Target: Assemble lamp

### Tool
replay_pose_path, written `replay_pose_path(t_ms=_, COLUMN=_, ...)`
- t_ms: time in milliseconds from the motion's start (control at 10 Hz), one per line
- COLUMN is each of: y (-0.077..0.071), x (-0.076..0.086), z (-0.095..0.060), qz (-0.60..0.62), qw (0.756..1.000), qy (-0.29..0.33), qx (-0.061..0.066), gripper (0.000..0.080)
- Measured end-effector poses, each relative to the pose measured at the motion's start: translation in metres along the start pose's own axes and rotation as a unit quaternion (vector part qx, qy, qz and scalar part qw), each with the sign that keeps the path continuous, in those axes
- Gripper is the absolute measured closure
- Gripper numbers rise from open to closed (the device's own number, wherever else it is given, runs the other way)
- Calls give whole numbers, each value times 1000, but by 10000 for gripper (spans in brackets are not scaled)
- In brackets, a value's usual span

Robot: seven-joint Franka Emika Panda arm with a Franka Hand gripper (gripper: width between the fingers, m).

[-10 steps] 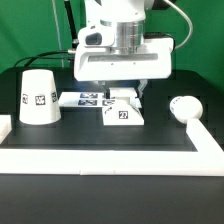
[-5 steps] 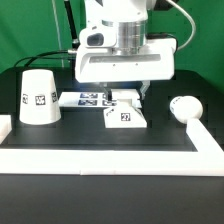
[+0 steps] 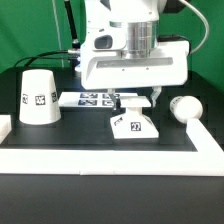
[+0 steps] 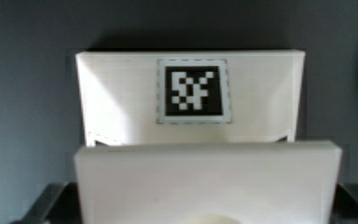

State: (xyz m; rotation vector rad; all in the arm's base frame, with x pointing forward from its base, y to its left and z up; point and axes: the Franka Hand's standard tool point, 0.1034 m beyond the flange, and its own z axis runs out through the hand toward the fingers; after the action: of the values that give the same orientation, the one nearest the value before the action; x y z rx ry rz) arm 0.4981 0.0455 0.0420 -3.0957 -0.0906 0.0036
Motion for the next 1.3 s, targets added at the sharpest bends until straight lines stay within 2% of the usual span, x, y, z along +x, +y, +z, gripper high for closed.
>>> replay_pose_path(t_ms=600, y=-16, x=60, z=0, qz=-10, qw=999, qy=34, qx=4, gripper=263)
replay_pose_path(t_ms=900, y=-26, x=81, z=0, qz=-6, qw=999, qy=51, qx=6, gripper=263)
replay_pose_path(t_ms=1300, y=-47, x=111, z=1, qz=17, qw=997, qy=68, qx=12, gripper=263)
